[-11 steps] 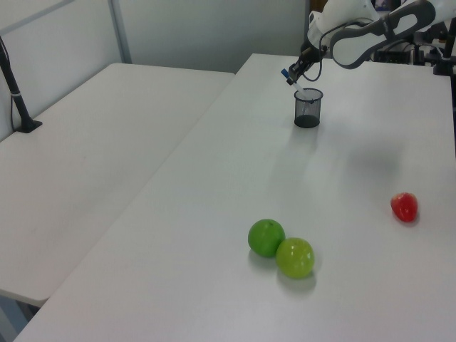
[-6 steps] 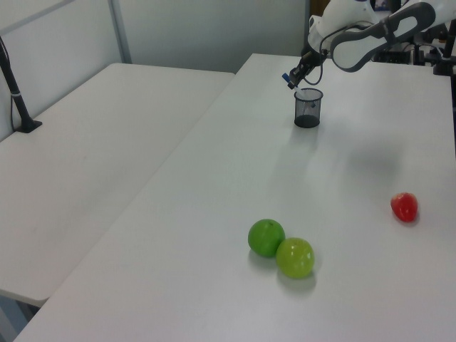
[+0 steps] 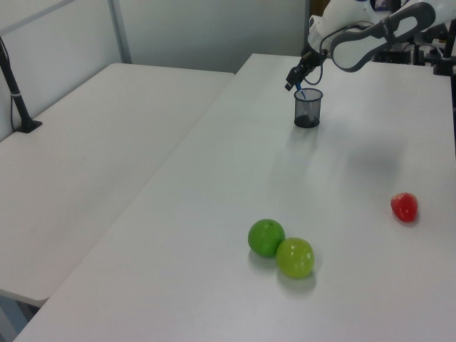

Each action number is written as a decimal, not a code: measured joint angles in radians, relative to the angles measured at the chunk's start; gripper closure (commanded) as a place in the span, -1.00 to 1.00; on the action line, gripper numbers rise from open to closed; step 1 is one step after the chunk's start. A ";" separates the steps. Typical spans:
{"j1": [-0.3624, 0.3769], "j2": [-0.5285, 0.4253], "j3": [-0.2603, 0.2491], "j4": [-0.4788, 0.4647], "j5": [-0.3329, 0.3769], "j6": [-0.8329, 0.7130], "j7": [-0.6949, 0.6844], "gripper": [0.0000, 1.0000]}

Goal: Place marker

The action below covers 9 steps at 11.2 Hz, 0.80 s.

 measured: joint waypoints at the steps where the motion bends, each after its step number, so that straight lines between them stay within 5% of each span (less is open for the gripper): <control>1: 0.000 0.000 0.000 0.000 0.000 0.000 0.007 -1.00; 9: 0.004 -0.030 0.003 0.008 0.000 0.001 0.011 -1.00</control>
